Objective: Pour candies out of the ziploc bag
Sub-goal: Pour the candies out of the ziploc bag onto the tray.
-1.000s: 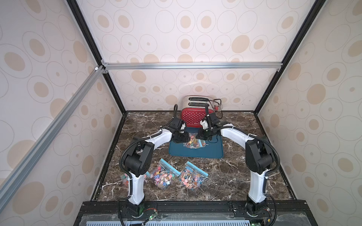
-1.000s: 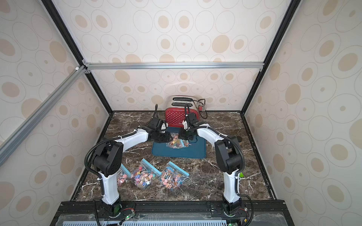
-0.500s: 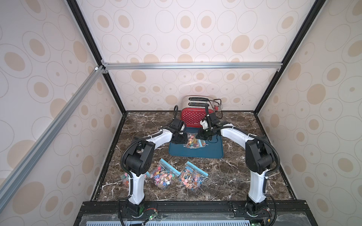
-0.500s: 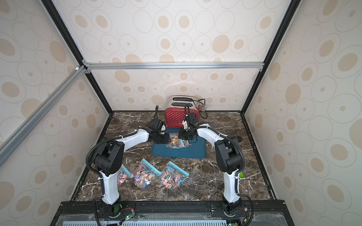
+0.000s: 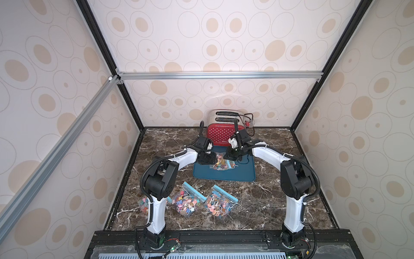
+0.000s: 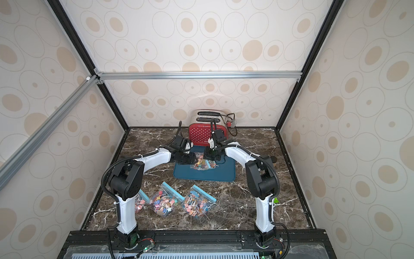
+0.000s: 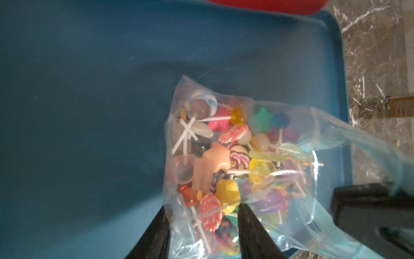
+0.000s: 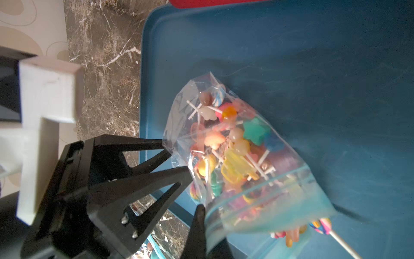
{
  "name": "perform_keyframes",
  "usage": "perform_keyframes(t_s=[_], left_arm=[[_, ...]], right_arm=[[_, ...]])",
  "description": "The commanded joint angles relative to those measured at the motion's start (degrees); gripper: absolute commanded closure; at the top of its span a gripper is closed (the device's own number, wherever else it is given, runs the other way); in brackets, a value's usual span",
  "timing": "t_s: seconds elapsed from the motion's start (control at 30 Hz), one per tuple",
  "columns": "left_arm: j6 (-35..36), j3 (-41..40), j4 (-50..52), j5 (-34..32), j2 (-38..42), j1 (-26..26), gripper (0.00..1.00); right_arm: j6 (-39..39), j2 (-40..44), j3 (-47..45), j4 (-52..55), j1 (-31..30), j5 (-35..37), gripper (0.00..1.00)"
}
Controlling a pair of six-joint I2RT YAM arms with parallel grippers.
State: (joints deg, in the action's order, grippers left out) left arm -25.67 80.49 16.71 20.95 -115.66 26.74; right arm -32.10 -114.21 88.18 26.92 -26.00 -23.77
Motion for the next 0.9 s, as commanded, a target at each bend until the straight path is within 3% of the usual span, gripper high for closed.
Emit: perform_keyframes(t_s=[0.0, 0.1, 0.23, 0.87], left_arm=[[0.8, 1.0, -2.0, 1.1, -1.1, -1.0, 0.55], [0.4, 0.4, -2.9, 1.0, -1.3, -1.3, 0.67], [-0.2, -0.3, -3.7, 0.8, -0.7, -1.5, 0.99], [-0.5, 3.5, -1.2, 2.2, 9.9, -1.3, 1.0]], right_arm=[[0.0, 1.4, 0.4, 0.4, -0.6, -0.2, 1.0], [-0.1, 1.4, 0.4, 0.4, -0.6, -0.2, 1.0], [-0.1, 1.4, 0.4, 0.4, -0.7, -0.2, 1.0], [0.1, 2.0, -1.1, -0.1, -0.7, 5.7, 1.0]])
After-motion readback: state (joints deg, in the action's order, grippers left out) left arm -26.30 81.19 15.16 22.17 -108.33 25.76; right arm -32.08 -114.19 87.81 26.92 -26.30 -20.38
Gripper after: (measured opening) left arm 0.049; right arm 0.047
